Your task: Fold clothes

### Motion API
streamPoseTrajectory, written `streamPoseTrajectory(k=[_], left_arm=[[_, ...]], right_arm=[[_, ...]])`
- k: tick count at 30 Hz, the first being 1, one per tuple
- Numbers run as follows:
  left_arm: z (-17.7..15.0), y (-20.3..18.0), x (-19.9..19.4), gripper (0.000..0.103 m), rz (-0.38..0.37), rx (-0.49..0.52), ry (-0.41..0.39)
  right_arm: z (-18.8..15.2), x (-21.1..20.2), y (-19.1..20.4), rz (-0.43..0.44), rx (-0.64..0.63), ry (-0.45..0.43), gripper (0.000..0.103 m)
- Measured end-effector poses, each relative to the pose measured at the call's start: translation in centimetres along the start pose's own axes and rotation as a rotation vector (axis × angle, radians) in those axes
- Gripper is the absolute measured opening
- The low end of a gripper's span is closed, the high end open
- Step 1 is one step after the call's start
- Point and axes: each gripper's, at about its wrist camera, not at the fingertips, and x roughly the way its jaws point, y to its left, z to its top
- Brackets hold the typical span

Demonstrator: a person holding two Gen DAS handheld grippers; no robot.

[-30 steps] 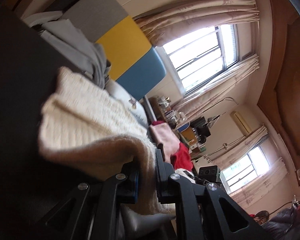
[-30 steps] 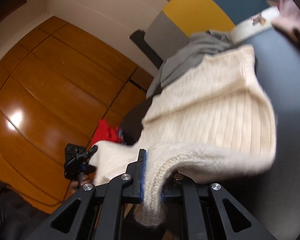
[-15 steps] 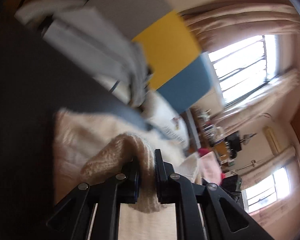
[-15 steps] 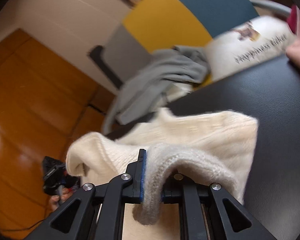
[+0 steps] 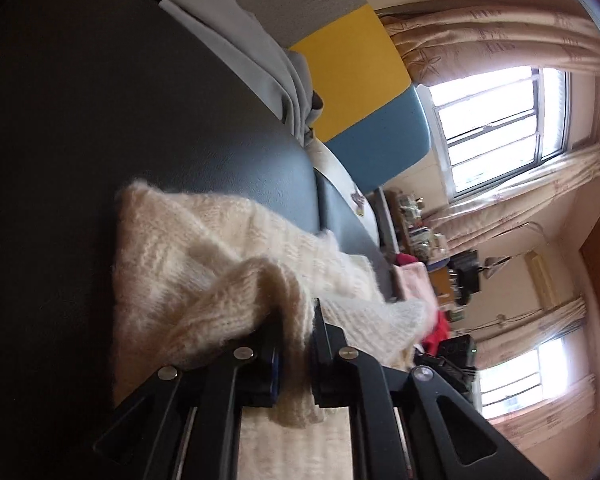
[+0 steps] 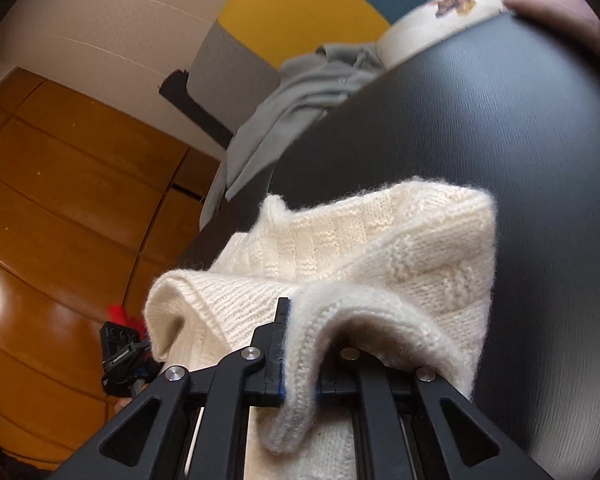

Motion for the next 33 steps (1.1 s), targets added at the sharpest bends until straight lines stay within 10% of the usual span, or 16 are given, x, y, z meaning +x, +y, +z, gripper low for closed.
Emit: streamPoseTrajectory(k=[9,14,23,30,33], left_arm=[[3.1,-0.3,-0.3,0.019,-0.122,-0.215,0.007],[3.4,0.5,-0.9,0.019,-0.036,-0.258,-0.007],[2.8,-3.1,-4.7,0.027,0.318,0.192,-0.034],[2.2,-3.1,-1.5,0.029,0.355,0.292,0.058],[2.2,-2.9,-0.6,0.014,0.343,0.295,0.090]], right_arm=[[1.9,-3.8,2.2,0.184,0.118,-0.140,0.077],[1.0,-5.2,2.2,0.126,0.109,-0.175,0.077],[-3.5,-5.1,5.9,-0.247,-0.245,-0.125,0.077],[-5.4,-4.2,7.0,-0.358,-0.331,-0.123,0.077],[-5.2,-4.4,6.3,-0.389,-0.315,-0.133,0.076]])
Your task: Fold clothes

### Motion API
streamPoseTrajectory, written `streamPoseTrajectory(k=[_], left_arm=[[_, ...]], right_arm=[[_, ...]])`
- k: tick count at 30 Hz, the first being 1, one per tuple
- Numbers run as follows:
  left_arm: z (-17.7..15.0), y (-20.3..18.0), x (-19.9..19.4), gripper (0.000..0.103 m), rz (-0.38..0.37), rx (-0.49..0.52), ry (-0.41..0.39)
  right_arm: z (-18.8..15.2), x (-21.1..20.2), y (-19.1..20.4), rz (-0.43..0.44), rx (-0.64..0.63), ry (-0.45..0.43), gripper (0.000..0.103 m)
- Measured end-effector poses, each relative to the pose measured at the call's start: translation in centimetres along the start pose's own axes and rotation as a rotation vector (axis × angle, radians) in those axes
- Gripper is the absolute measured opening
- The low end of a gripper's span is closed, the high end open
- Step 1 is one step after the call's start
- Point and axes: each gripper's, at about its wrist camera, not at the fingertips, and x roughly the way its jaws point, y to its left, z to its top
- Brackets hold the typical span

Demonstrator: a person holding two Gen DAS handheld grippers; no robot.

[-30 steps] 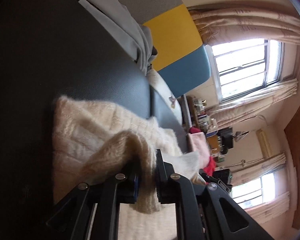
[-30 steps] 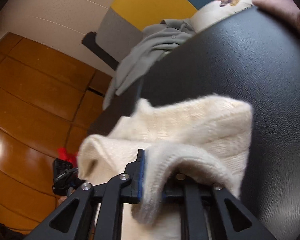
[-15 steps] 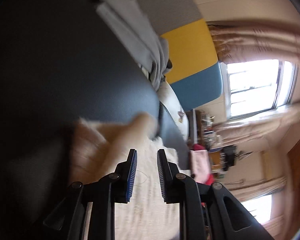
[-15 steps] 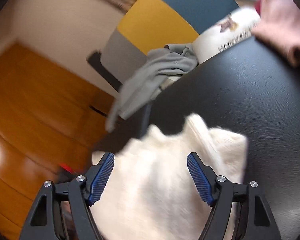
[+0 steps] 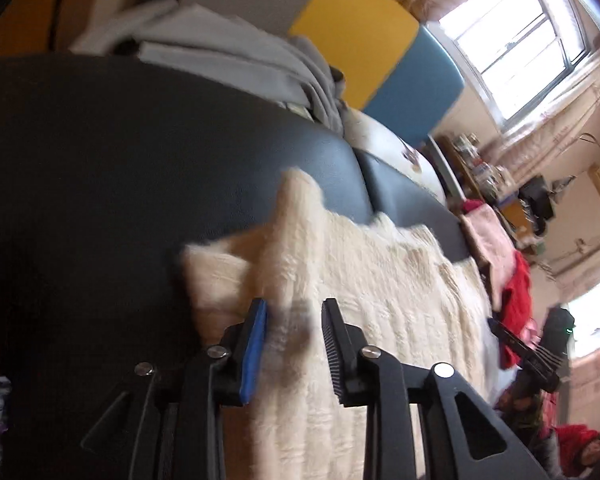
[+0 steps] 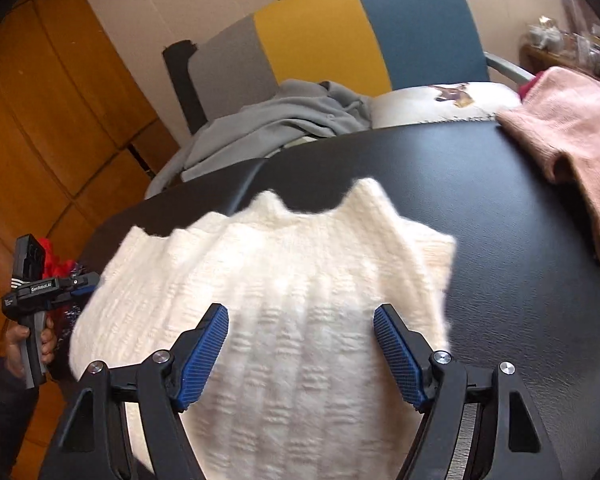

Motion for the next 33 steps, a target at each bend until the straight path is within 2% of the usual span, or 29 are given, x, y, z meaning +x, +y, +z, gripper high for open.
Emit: streamPoseTrajectory(k=[2,6,7,9,11,14,15,16,17,18,21,23,24,26,29,31,33], left_arm=[[-0.6,0.3,-0.5,0.006,0.006,-0.006,-0.010],[-1.7,1.6,-1.7,0.005,0.034,-0.060,-0.035],[-1.8,1.9,-1.4,0.005,0.051,-0.062,-0.030],[-2.2,1.9,-1.1,0.005,0.034,-0.064,-0.029],[-2.2,1.1,-1.0,0.005,0.043,-0.046,-0.036],[-1.9,0.4,-1.4,0.005,0.010,-0.049,-0.045],[-1.9,0.2,-1.7,0.005,0.002,-0.049,-0.052],[-2.0,0.0,-2.4,0.005,-0.018,-0.052,-0.061],[-2.3,-0.1,-3.1,0.005,-0.015,-0.053,-0.064],[-2.7,0.0,-3.6,0.005,0.024,-0.048,-0.064],[-3.7,0.9,-2.7,0.005,0.143,-0.036,-0.020],[-3.9,1.7,-1.7,0.006,0.116,-0.085,-0.014],[-3.9,1.0,-1.6,0.008,0.109,-0.072,-0.020],[-3.9,-0.4,-1.5,0.015,0.097,-0.045,-0.032],[-4.0,-2.6,-1.3,0.015,0.079,-0.004,-0.049],[-4.0,-4.0,-1.1,0.017,0.066,0.023,-0.061],[-4.0,-5.4,-1.0,0.017,0.054,0.050,-0.073]], right_arm=[[-0.2,-0.4,-0.6,-0.023,0.008,-0.011,0.076],[-0.7,-1.1,-1.7,-0.070,0.025,-0.033,0.076],[-0.8,-1.2,-2.1,-0.080,0.031,-0.035,0.076],[-1.1,-1.4,-3.2,-0.094,0.046,-0.029,0.075],[-1.2,-1.2,-3.7,-0.098,0.052,-0.021,0.071],[-0.6,-0.5,-3.3,-0.083,0.019,-0.018,0.048],[-0.4,0.1,-3.0,-0.076,0.000,0.002,0.029],[-0.3,0.6,-2.6,-0.080,-0.025,0.025,0.016],[-0.2,0.6,-2.0,-0.100,-0.060,0.036,0.015],[-0.1,0.1,-1.5,-0.124,-0.100,0.031,0.009],[-0.5,-1.1,-1.8,-0.191,-0.138,0.017,0.008],[-1.2,0.3,-2.8,-0.233,-0.135,0.073,0.008],[-1.2,0.6,-3.0,-0.245,-0.134,0.079,0.008],[-0.7,0.0,-2.5,-0.249,-0.136,0.039,0.009],[0.3,-1.0,-1.6,-0.239,-0.137,-0.024,0.028],[1.1,-1.4,0.1,-0.199,-0.165,-0.050,0.046],[2.0,-1.8,1.7,-0.159,-0.192,-0.076,0.051]])
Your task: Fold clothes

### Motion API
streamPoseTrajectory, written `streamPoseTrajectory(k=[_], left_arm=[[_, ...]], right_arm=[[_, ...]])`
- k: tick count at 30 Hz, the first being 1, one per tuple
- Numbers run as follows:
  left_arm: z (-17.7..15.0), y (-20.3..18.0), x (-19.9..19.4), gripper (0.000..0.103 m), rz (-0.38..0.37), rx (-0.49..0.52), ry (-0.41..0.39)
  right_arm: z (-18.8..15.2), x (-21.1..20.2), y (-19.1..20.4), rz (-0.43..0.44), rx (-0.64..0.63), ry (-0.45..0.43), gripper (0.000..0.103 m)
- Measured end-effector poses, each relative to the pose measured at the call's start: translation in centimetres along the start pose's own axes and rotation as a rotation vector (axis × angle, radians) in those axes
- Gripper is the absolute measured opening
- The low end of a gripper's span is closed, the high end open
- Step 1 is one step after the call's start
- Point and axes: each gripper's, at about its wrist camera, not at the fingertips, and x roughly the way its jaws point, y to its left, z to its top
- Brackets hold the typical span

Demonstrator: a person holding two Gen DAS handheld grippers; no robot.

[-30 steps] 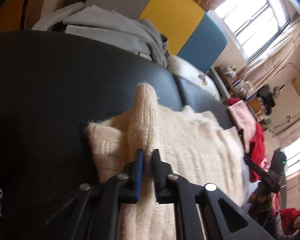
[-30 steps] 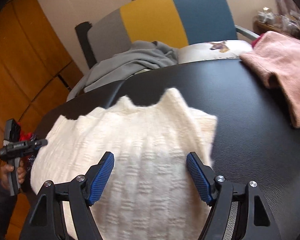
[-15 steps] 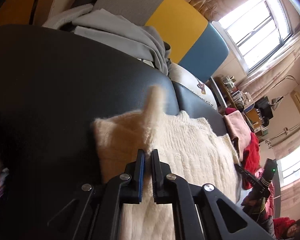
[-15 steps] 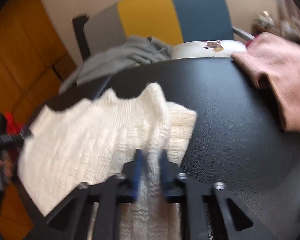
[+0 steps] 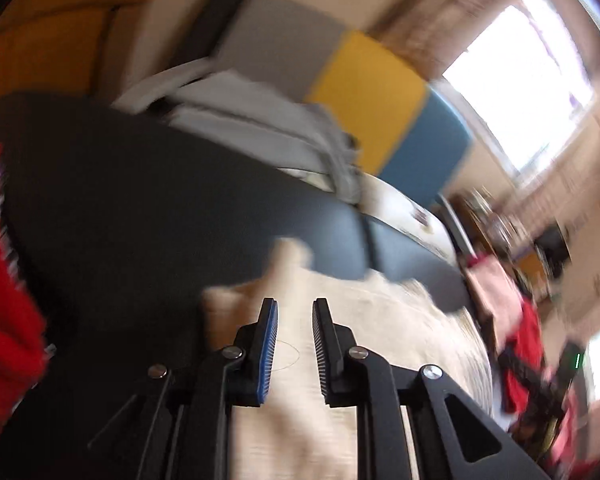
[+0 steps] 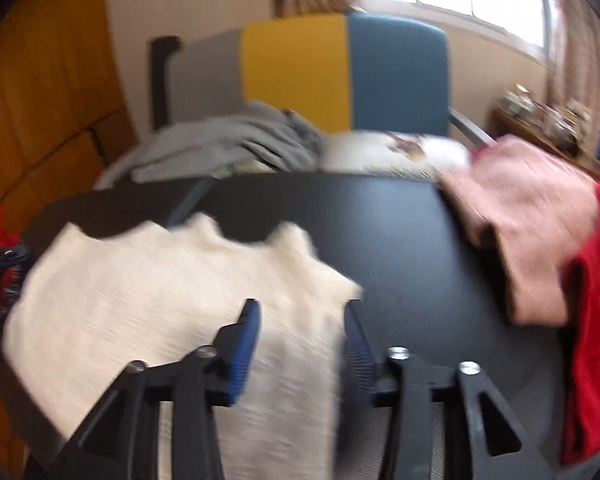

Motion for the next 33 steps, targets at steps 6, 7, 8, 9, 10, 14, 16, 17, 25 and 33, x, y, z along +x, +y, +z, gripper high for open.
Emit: streamPoseTrajectory(k=[6,7,8,9,10,14,16,17,25,33], left_arm=[[-0.5,-3.7,0.3,0.017,-0.026,0.074,-0.027],[-1.0,-3.7,0.1,0.017,-0.027,0.084,-0.027],[-1.3,-3.9,0.1,0.017,-0.029,0.085,-0.027],[-1.7,-4.0,0.1,0.017,-0.028,0.088,-0.027],[-2.1,-3.9,0.1,0.017,-0.012,0.097,-0.024],[-3.6,-3.0,0.3,0.017,0.042,0.120,-0.007],[-4.3,-2.2,-0.1,0.017,0.032,0.092,-0.028],[-4.6,-1.8,-0.5,0.018,0.032,0.076,-0.041],[-6.7,1.7,-4.1,0.018,0.037,-0.050,-0.143],[-10.2,5.8,-8.8,0.029,0.109,-0.056,-0.143]], right_arm=[[2.3,5.3,8.1,0.181,-0.132,0.113,0.051],[2.5,6.5,9.5,0.196,-0.157,0.137,0.051],[2.8,7.5,10.6,0.208,-0.179,0.151,0.051],[3.0,8.7,11.5,0.220,-0.188,0.172,0.051],[3.1,9.8,12.2,0.230,-0.192,0.200,0.051],[2.8,12.9,14.5,0.237,-0.239,0.265,0.041],[2.6,12.6,14.9,0.224,-0.265,0.248,0.012],[2.7,12.3,15.0,0.215,-0.268,0.232,0.009],[4.4,14.0,13.9,0.096,-0.233,0.188,0.000],[3.9,15.2,13.2,0.090,-0.204,0.183,0.001]])
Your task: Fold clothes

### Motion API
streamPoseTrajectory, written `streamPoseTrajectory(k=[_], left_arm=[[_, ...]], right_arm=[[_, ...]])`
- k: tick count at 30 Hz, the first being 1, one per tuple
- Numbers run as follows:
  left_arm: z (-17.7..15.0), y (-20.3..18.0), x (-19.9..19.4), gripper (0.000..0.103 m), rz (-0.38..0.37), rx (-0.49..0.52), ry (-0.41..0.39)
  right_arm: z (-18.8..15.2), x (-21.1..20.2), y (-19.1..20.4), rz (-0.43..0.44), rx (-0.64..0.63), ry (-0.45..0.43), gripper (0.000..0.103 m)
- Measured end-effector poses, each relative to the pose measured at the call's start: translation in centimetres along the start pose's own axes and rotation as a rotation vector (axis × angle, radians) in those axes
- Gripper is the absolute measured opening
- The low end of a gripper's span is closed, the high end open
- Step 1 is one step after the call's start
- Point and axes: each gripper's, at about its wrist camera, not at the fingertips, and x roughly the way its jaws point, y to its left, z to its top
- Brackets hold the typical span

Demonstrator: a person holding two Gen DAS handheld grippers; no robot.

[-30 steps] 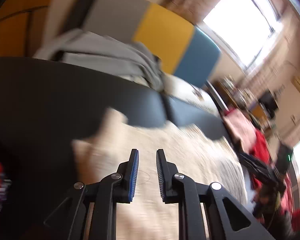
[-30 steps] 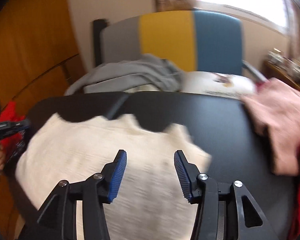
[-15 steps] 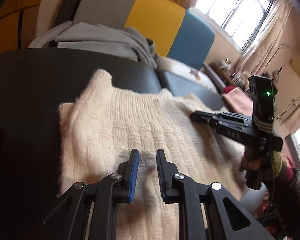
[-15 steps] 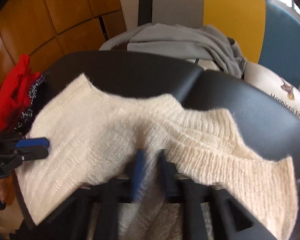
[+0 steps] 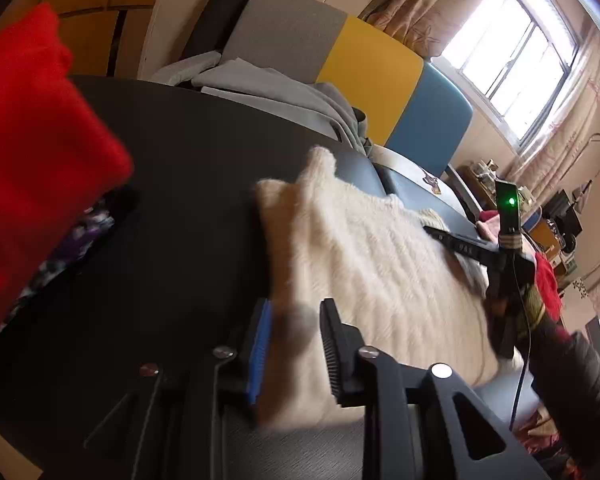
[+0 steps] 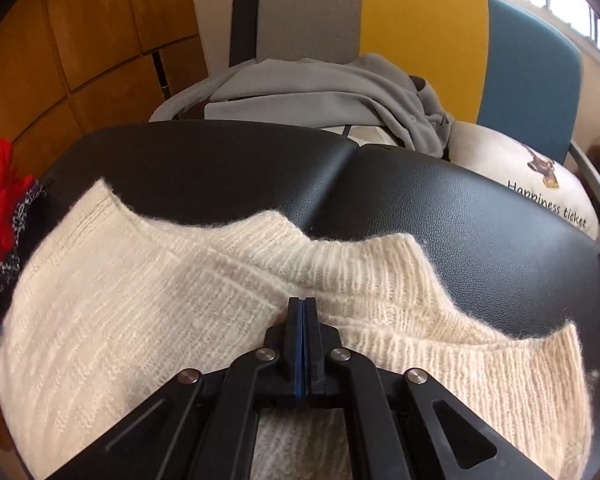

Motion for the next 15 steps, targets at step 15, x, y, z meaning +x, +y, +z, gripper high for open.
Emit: streamPoseTrajectory(k=[15], left_arm=[[-1.6,2.0,0.7,0.005,-0.155,-0.059,0.136]], right_arm=[[-0.2,0.1,-0.7,0.057,0.044,-0.011,0.001]])
